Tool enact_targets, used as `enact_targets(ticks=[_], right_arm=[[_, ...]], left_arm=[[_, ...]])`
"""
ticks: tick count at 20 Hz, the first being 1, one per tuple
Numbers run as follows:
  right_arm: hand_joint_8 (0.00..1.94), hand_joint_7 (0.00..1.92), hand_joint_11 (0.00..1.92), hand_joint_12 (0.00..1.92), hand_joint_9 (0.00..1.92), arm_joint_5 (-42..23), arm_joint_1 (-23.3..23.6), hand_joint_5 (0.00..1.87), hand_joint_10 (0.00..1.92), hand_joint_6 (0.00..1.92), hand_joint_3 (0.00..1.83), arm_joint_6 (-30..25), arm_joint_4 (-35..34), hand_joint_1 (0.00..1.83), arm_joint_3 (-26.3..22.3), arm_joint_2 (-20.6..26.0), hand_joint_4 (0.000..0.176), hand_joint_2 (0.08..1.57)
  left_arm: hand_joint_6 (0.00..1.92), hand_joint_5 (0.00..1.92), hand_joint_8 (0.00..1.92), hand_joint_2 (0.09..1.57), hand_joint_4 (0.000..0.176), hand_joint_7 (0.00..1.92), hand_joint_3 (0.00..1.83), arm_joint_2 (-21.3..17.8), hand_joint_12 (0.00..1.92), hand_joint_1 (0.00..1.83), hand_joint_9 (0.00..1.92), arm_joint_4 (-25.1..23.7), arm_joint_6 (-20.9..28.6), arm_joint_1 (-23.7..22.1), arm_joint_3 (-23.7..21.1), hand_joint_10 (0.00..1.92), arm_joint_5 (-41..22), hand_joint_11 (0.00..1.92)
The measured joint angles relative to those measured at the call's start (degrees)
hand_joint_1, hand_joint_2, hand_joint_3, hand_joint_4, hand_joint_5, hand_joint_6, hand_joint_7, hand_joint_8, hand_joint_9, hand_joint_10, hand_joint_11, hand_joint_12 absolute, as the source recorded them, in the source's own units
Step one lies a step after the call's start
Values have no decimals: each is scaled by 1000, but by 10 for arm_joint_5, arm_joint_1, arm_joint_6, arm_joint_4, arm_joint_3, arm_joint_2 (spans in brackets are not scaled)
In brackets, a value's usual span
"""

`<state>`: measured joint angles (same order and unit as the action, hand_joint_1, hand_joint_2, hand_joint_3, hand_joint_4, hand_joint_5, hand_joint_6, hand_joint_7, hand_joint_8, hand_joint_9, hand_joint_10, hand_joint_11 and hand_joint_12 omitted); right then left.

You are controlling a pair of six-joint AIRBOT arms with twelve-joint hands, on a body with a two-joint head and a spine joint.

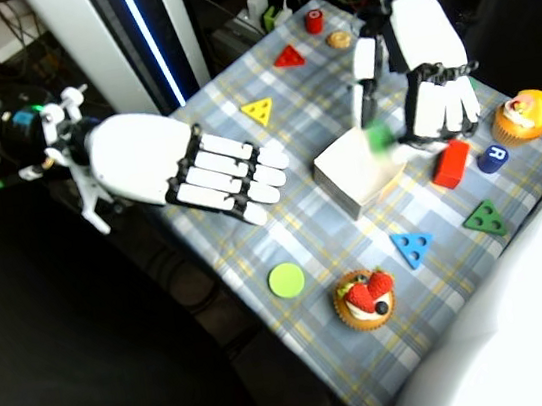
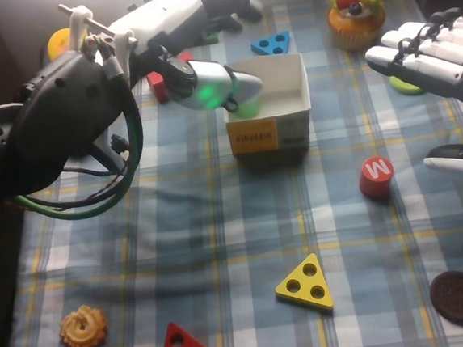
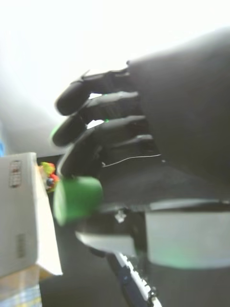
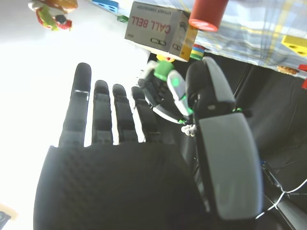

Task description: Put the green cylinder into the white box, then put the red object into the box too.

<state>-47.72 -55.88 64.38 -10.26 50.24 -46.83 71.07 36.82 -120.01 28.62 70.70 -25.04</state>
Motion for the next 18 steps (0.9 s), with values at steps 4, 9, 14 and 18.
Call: enact_targets(ticks=[4, 9, 14, 18], right_arm=[[0, 0, 0, 783, 27, 0, 0, 0, 24, 0, 0, 0, 0, 673, 0, -1, 0, 1258], [8, 109, 0, 1062, 11, 7, 0, 78, 286, 29, 0, -33, 20, 684, 16, -16, 0, 1250], [23, 202, 0, 1220, 0, 51, 12, 153, 554, 54, 0, -61, 52, 810, 38, -40, 0, 1216], [25, 244, 0, 1227, 0, 84, 23, 167, 693, 55, 2, -65, 70, 822, 49, -54, 0, 1226]], left_arm=[[60, 130, 1, 1103, 104, 114, 7, -6, 548, 758, 6, 0, 0, 1, -14, 137, -8, 0], [26, 142, 10, 1278, 86, 139, 23, -55, 358, 520, 22, -55, 62, 16, -66, 130, -66, 0], [11, 144, 0, 1378, 63, 146, 3, -108, 575, 501, 30, -92, 134, 53, -117, 180, -143, 0], [12, 170, 1, 1369, 72, 157, 0, -130, 580, 465, 79, -105, 134, 73, -147, 146, -185, 0]])
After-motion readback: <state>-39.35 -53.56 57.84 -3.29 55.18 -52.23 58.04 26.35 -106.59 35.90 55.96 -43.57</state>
